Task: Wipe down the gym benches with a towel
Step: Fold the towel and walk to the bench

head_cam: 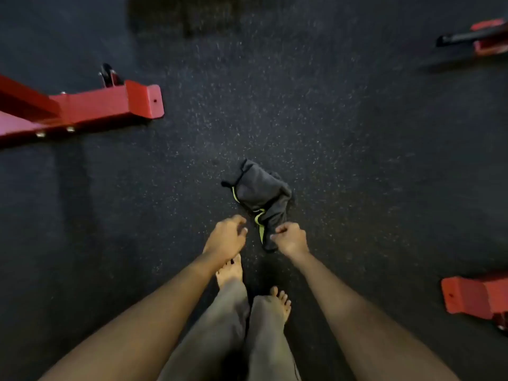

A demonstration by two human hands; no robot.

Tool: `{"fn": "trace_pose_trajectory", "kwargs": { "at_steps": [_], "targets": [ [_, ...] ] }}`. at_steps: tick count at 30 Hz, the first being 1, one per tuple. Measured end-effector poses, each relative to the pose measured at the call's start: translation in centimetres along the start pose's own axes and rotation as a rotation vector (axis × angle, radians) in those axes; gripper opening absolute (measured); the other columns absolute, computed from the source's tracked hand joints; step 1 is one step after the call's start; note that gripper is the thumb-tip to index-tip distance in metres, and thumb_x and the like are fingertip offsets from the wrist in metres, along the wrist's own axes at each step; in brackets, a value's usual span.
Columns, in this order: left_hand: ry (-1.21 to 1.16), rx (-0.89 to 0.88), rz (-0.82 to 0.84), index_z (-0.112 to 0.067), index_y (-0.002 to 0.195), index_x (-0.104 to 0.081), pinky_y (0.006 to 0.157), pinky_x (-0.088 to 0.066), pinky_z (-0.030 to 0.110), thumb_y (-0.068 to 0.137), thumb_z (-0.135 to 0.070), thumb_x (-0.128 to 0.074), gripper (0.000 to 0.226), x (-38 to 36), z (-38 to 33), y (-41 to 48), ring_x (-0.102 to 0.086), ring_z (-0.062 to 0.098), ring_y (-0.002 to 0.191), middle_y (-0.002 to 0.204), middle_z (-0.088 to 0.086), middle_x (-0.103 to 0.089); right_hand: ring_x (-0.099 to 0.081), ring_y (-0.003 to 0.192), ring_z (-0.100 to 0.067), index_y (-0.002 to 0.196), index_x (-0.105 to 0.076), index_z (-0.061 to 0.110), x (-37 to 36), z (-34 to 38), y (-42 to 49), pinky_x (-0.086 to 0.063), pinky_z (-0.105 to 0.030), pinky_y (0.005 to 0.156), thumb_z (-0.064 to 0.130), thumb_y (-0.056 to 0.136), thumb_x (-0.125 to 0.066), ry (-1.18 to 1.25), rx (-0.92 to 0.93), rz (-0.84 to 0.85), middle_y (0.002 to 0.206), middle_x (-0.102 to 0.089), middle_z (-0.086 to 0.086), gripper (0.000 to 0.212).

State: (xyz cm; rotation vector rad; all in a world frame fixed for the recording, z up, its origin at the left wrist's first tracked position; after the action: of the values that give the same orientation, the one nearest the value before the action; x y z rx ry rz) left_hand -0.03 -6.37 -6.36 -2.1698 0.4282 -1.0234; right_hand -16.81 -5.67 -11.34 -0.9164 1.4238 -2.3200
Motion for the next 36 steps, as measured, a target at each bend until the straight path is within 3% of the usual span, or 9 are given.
{"fn": "trace_pose_trajectory", "kwargs": {
  "at_steps": [3, 10, 12, 15, 19, 22, 24, 28, 36],
  "targets": [
    [0.25, -0.088, 0.032, -0.016, 0.136, -0.046, 0.099, -0.04, 0.037, 0.096, -0.014, -0.045, 0.04, -4.3, 2.3, 5.8, -0.049, 0.025, 0.121, 0.134, 0.008, -0.051, -0.058, 0.113, -0.029, 0.117, -0.062, 0.007, -4.2, -1.4, 6.2, -0.046, -0.035, 0.096, 0.013, 0.088, -0.063, -0.102, 0.051, -0.064, 0.119, -0.062, -0.016, 0.029],
    [0.731, -0.388, 0.119, -0.029, 0.15, -0.019, 0.11, -0.026, 0.039, 0.099, -0.011, -0.036, 0.056, -13.5, 4.9, 15.2, -0.023, 0.029, 0.138, 0.153, 0.013, -0.014, -0.044, 0.124, -0.029, 0.132, -0.047, 0.011, -9.6, -4.1, 16.1, -0.044, -0.041, 0.093, 0.026, 0.094, -0.055, -0.571, 0.172, -0.264, 0.132, -0.048, -0.009, 0.041],
    [0.8, -0.388, 0.094, -0.029, 0.148, -0.024, 0.109, -0.024, 0.039, 0.1, -0.015, -0.033, 0.051, -14.8, 5.3, 15.9, -0.021, 0.03, 0.137, 0.152, 0.014, -0.013, -0.05, 0.114, -0.031, 0.122, -0.058, 0.011, -9.8, -4.1, 16.5, -0.045, -0.043, 0.086, 0.017, 0.089, -0.06, -0.611, 0.235, -0.349, 0.122, -0.056, -0.009, 0.033],
    [0.804, -0.374, 0.043, -0.023, 0.138, -0.043, 0.109, -0.023, 0.039, 0.099, -0.016, -0.034, 0.04, -15.3, 5.3, 15.5, -0.023, 0.029, 0.137, 0.153, 0.016, -0.014, -0.063, 0.081, -0.03, 0.088, -0.071, 0.01, -9.3, -4.0, 15.2, -0.052, -0.04, 0.065, 0.007, 0.059, -0.085, -0.588, 0.376, -0.505, 0.087, -0.066, -0.009, 0.032],
    [0.548, -0.497, -0.161, -0.009, 0.102, -0.07, 0.106, -0.036, 0.036, 0.079, -0.004, -0.064, 0.024, -11.4, 1.9, 12.6, -0.052, 0.031, 0.123, 0.129, 0.017, -0.055, -0.066, 0.073, -0.029, 0.101, -0.056, 0.013, -7.6, -2.4, 10.5, -0.054, -0.038, 0.062, -0.001, 0.072, -0.077, -0.344, 0.517, -0.539, 0.087, -0.066, -0.01, 0.038],
    [0.242, -0.475, -0.125, 0.0, 0.125, -0.056, 0.113, -0.005, 0.022, 0.09, 0.005, -0.05, 0.036, -6.8, -1.5, 9.1, -0.033, 0.028, 0.138, 0.14, 0.015, -0.046, -0.066, 0.074, -0.036, 0.111, -0.053, 0.004, -4.1, 0.3, 6.0, -0.053, -0.039, 0.058, -0.007, 0.086, -0.053, -0.103, 0.475, -0.551, 0.094, -0.066, -0.018, 0.027],
    [0.109, -0.414, -0.16, -0.001, 0.126, -0.052, 0.109, -0.015, 0.018, 0.096, -0.001, -0.044, 0.031, -3.1, -3.4, 6.1, -0.041, 0.027, 0.13, 0.133, 0.012, -0.05, -0.065, 0.082, -0.04, 0.114, -0.055, -0.004, -1.3, 3.6, 2.0, -0.053, -0.042, 0.063, -0.009, 0.087, -0.051, -0.057, 0.512, -0.563, 0.103, -0.062, -0.023, 0.028],
    [-0.039, -0.391, -0.358, -0.005, 0.119, -0.054, 0.09, -0.039, 0.032, 0.094, -0.005, -0.048, 0.025, 6.0, -7.8, -1.7, -0.05, 0.025, 0.104, 0.114, 0.014, -0.055, -0.065, 0.087, -0.037, 0.123, -0.049, 0.001, 3.7, 11.4, -8.2, -0.055, -0.044, 0.067, -0.005, 0.09, -0.053, -0.113, 0.755, -0.602, 0.111, -0.06, -0.022, 0.033],
    [-0.212, -0.35, -0.767, -0.003, 0.111, -0.056, 0.08, -0.045, 0.04, 0.097, -0.028, -0.032, 0.038, 21.4, -14.8, -21.0, -0.055, 0.027, 0.09, 0.1, 0.013, -0.057, -0.067, 0.083, -0.039, 0.119, -0.057, 0.0, 11.1, 23.3, -30.2, -0.053, -0.045, 0.065, 0.02, 0.095, -0.037, -0.227, 1.096, -0.525, 0.107, -0.065, -0.018, 0.037]
  ]
}}
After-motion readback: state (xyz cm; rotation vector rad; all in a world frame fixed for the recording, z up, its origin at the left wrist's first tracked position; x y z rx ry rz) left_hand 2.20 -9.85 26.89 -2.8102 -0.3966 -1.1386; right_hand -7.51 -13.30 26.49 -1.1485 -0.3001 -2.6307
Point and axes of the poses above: each hand's wrist, its own y-axis towards the middle knuckle, its own x-axis out of the back of the hand, z = x × y, the point moved 9 cm from there along y, towards the middle knuckle
